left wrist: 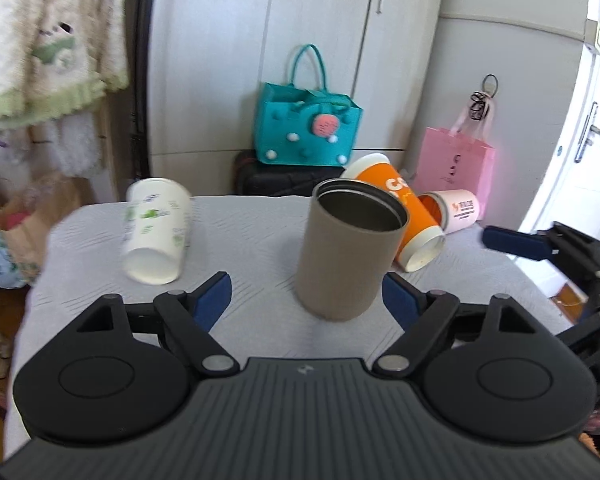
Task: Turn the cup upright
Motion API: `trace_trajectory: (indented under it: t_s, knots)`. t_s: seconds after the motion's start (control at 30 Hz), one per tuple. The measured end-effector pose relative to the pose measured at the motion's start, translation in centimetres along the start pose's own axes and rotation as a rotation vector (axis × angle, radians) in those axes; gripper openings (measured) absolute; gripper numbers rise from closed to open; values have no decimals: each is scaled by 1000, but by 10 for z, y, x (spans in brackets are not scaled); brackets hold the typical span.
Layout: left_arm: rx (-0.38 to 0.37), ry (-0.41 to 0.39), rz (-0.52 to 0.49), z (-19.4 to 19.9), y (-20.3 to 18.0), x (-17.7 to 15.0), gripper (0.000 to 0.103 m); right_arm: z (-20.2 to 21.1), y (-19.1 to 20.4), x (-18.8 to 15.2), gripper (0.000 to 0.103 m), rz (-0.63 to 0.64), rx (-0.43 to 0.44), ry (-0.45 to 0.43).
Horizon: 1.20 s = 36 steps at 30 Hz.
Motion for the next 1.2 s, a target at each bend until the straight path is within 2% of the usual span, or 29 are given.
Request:
trace_trajectory:
  t_s: [0.2,0.33,0.5,0.63,0.87,1.03,1.2]
  knots:
    - [52,-1,3,38,1,-10,87,24,0,-3,92,-83,-82,-22]
    - [65,-9,15,59,-4,-14,88,33,1,-5,94,-60,-187,-3]
    - [77,-31,11,85,-14,-17,90,49,6,-4,96,-76,-197,5]
    - [86,-67,35,105,-21,-23,95,66,9,-5,100,-72,-240,-8]
    - [145,-85,25,124,-32,-38,103,92,21,-12,101,-48,-265,-23]
    - [156,-39,34,127,-38,-48,103,101,20,-16,103,-97,-284,-29]
    - [202,-4,26,123,-41,-54,103,107,11,-21,103,-143,-325,-30]
Point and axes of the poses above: each gripper's, at about its wrist camera, not at the fingertips, and z roughly against the way its jaws point, y to its left, x to its top, the point moved 9 cm from there along -z, roughly the way its jaws point, and after that the axes turned 6 degrees about -z, right-handed, at the moved point
